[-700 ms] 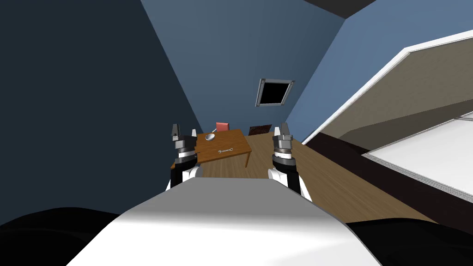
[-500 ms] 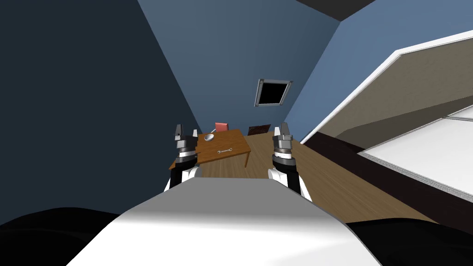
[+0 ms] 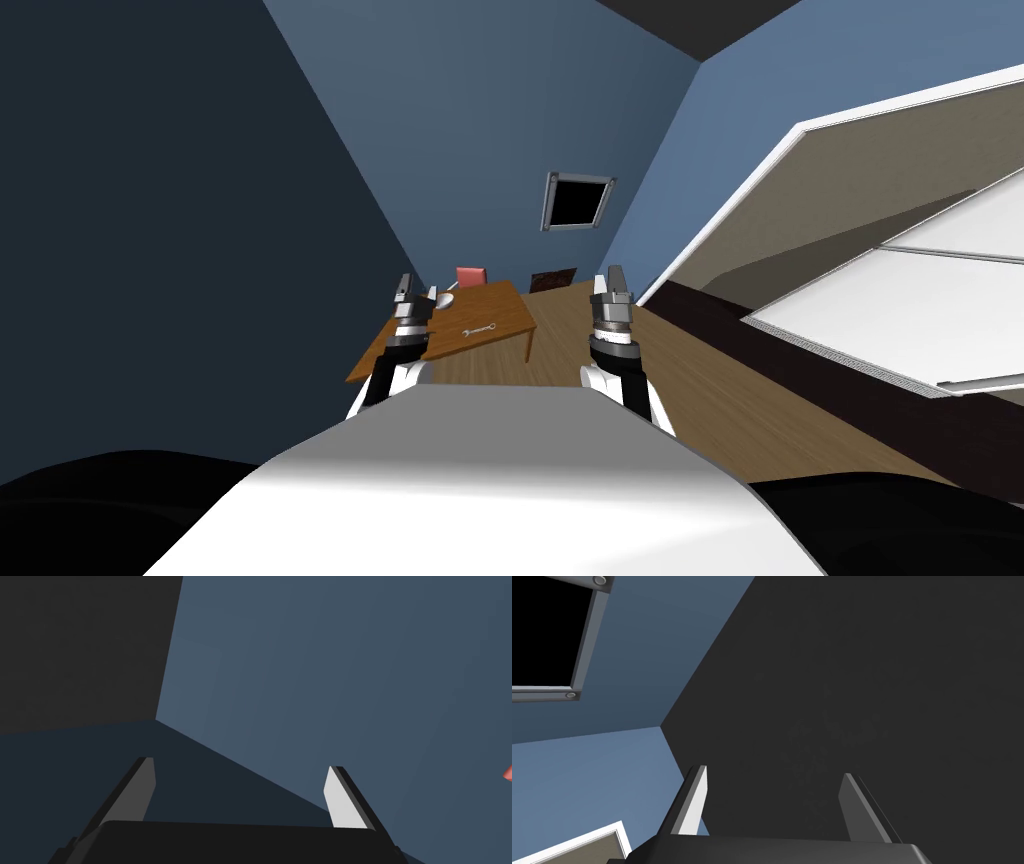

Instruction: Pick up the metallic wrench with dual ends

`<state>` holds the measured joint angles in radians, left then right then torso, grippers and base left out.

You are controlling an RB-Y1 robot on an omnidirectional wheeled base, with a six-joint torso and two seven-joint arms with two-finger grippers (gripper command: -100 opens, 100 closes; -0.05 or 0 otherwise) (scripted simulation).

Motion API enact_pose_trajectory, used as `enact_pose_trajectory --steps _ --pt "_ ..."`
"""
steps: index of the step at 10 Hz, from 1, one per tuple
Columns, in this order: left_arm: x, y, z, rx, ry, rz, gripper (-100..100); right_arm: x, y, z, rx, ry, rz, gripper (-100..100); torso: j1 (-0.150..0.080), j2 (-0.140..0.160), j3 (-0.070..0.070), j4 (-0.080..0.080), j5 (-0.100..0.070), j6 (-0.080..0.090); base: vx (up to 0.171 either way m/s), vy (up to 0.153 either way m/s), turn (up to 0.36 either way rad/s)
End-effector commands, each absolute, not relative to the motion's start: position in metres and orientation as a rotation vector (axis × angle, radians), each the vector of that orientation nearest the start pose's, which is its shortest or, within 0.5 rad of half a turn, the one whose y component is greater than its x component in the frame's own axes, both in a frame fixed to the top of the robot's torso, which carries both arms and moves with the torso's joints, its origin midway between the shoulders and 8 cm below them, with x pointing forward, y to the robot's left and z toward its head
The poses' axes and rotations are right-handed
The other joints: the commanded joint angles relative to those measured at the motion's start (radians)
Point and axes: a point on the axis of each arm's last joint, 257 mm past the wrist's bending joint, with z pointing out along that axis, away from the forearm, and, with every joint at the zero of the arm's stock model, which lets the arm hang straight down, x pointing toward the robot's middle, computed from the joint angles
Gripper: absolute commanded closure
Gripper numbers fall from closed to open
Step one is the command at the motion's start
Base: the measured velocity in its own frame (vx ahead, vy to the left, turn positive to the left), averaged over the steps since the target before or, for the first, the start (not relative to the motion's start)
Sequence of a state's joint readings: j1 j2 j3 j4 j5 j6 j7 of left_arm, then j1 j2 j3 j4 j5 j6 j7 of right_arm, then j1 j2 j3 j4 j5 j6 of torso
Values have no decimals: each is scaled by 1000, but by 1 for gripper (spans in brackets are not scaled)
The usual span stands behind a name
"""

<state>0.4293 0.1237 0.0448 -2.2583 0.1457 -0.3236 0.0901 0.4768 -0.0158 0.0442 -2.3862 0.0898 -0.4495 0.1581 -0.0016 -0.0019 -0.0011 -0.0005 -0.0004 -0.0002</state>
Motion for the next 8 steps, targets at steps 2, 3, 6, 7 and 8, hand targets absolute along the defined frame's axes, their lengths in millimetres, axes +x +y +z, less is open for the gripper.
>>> enact_pose_trajectory --steps 2,3,6,7,8 --pt "396 299 -21 -894 769 -1437 -100 334 -247 68 477 650 1162 0 0 0 0 0 0 0 29 -33 -199" --pt "397 299 -23 -904 777 -1433 -100 334 -247 68 477 650 1162 0 -1 0 0 0 0 1 26 -22 -52" --pt "414 307 -57 -1021 847 -1436 -100 334 -247 68 477 650 1162 0 -1 -1 0 0 0 1 36 -29 -157" --pt "421 311 -72 -1076 870 -1440 -100 334 -247 68 477 650 1162 0 0 0 0 0 0 0 31 -33 -139" --pt "422 311 -76 -1089 880 -1434 -100 334 -247 68 477 650 1162 0 -1 0 0 0 0 0 25 -24 -98"
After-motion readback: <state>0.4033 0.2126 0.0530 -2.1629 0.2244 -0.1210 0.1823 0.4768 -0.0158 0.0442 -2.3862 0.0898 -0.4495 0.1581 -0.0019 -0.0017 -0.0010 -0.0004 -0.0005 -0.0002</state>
